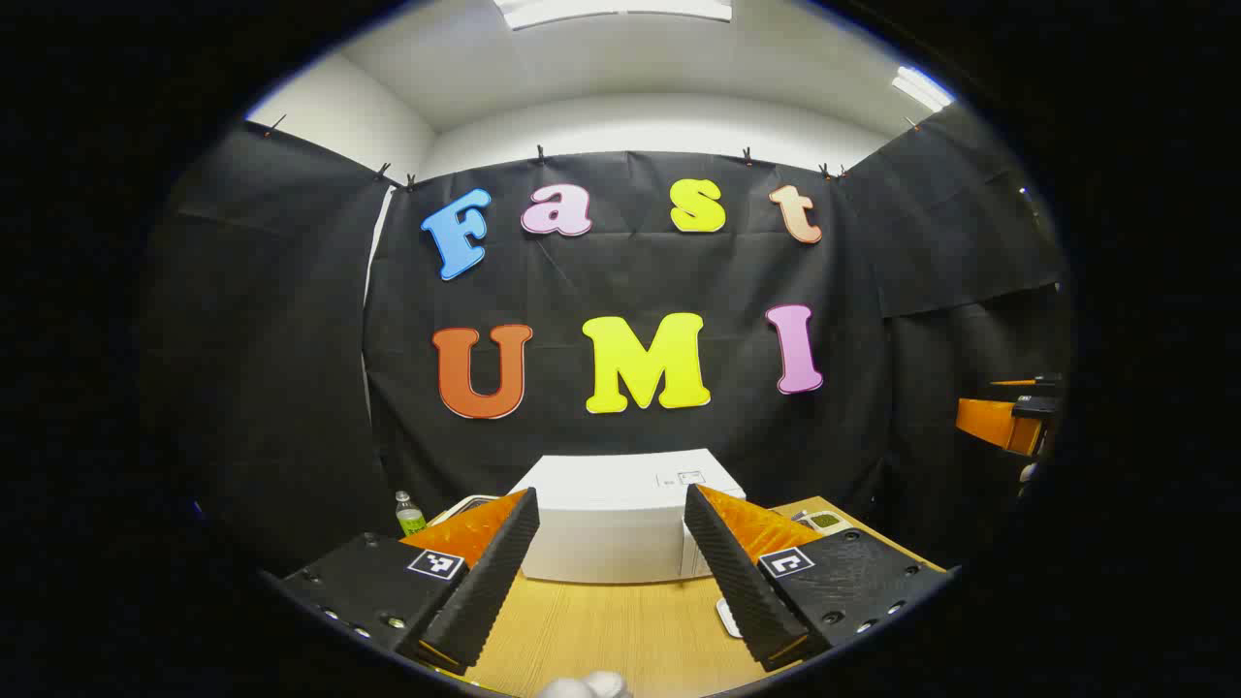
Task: Open the microwave oven with the left hand, put the food in, and close the microwave oven.
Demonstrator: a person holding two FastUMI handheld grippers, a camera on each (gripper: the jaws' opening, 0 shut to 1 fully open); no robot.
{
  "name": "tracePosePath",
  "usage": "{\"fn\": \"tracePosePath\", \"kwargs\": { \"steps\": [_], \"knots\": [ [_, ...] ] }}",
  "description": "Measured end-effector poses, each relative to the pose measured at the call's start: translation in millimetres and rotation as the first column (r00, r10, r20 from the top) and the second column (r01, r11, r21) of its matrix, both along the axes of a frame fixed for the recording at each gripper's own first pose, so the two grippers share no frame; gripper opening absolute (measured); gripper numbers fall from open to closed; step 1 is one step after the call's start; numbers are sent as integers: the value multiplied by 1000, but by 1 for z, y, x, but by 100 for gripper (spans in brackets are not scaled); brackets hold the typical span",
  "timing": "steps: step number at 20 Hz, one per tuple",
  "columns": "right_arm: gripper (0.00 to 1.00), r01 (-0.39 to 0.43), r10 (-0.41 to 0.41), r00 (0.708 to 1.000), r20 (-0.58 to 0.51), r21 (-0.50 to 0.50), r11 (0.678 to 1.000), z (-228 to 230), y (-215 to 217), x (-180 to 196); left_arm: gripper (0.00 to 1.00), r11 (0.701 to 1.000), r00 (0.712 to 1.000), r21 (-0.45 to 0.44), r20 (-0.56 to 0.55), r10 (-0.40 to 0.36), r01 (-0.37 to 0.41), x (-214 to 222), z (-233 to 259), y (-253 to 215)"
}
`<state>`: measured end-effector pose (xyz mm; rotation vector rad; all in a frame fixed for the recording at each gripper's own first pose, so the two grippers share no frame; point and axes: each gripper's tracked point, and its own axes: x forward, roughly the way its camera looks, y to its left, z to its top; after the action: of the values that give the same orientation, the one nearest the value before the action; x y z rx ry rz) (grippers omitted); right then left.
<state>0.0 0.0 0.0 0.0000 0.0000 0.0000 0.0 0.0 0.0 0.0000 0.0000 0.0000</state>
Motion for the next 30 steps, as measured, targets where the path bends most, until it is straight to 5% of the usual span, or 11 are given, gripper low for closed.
{"fn": "tracePosePath", "kwargs": {
  "steps": [3,4,6,8,10,11,12,15,17,18,30],
  "knots": [
    [92,-8,8,1000,4,-4,1000,-1,0,0,95,1000,1000,0,-5,-2,2,2,-2,-4],
    [100,-7,7,1000,4,-10,1000,-1,-1,-1,95,1000,1000,1,-8,-5,5,2,-2,-5],
    [92,-13,13,1000,4,-11,1000,0,2,-1,95,1000,1000,2,-10,-8,8,1,-4,-7],
    [100,-13,13,1000,7,-8,1000,1,0,-1,95,1000,1000,0,-17,-9,9,4,-7,-8],
    [92,-17,17,1000,10,-7,1000,2,1,0,95,1000,1000,-1,-23,-8,8,7,-10,-9],
    [100,-19,19,1000,11,-8,1000,3,1,1,95,1000,1000,-1,-23,-6,6,8,-12,-9],
    [92,-19,19,1000,11,-8,1000,4,0,1,95,1000,1000,-1,-25,-6,6,11,-14,-9],
    [100,-22,22,1000,17,8,1000,7,-1,3,95,1000,1000,8,-10,-10,10,23,-21,-13],
    [92,-21,20,1000,15,9,1000,9,-4,5,95,1000,1000,13,-8,-16,16,36,-31,-18],
    [100,-18,18,1000,14,2,1000,11,-6,5,95,1000,1000,6,-6,-25,25,43,-36,-22],
    [92,25,-24,1000,11,-91,996,34,-33,16,95,993,988,-45,-102,-115,111,150,-147,-91]
  ]
}}
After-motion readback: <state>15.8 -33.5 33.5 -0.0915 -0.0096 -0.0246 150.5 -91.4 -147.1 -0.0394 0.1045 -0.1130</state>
